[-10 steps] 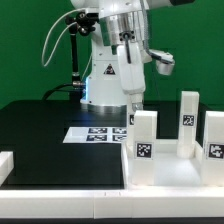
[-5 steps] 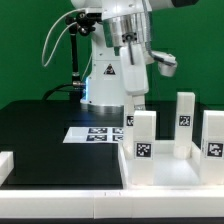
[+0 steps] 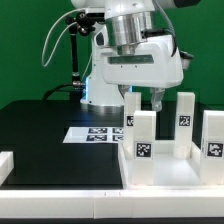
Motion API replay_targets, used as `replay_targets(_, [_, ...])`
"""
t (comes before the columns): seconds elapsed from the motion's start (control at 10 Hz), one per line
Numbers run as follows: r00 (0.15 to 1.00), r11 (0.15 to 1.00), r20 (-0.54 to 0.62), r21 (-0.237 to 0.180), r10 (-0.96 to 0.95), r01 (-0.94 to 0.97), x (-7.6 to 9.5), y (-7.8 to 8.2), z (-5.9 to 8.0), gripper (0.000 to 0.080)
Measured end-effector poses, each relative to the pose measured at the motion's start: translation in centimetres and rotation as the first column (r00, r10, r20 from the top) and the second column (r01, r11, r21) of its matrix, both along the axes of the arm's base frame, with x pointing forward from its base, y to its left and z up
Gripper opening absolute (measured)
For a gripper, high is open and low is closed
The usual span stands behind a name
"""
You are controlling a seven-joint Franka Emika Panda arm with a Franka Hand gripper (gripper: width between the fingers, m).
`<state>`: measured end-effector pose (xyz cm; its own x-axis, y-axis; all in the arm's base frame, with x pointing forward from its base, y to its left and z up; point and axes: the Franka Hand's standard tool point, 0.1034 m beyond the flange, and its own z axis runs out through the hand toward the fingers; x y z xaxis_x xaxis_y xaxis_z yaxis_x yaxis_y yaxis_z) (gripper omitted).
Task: Assemble desk
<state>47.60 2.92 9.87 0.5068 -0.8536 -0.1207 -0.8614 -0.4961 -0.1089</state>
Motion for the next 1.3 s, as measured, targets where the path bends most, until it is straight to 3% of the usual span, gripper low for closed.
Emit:
replay_targets(0.2, [0.976, 0.976, 0.018, -0.023, 0.216, -0.215, 0.0, -0.7, 0.3, 0.0649])
replay_targets(0.4, [0.826, 0.823, 0.031, -0.116, 0.562, -0.556, 0.7, -1.9, 1.2, 0.0649])
replay_targets(0.7, [0.866, 0.862, 0.026, -0.108, 0.5, -0.495, 0.6, -1.9, 1.0, 0.0637])
replay_targets(0.9, [0.936, 0.933, 0.017, -0.097, 0.351, -0.347, 0.5, -1.8, 1.0, 0.0286])
replay_targets(1.1, [0.982, 0.978, -0.002, -0.088, 0.187, -0.187, 0.6, -1.9, 0.9, 0.0287])
replay_targets(1.3, [0.994, 0.992, -0.031, -0.079, -0.103, 0.1, 0.6, -2.0, 0.9, 0.0287])
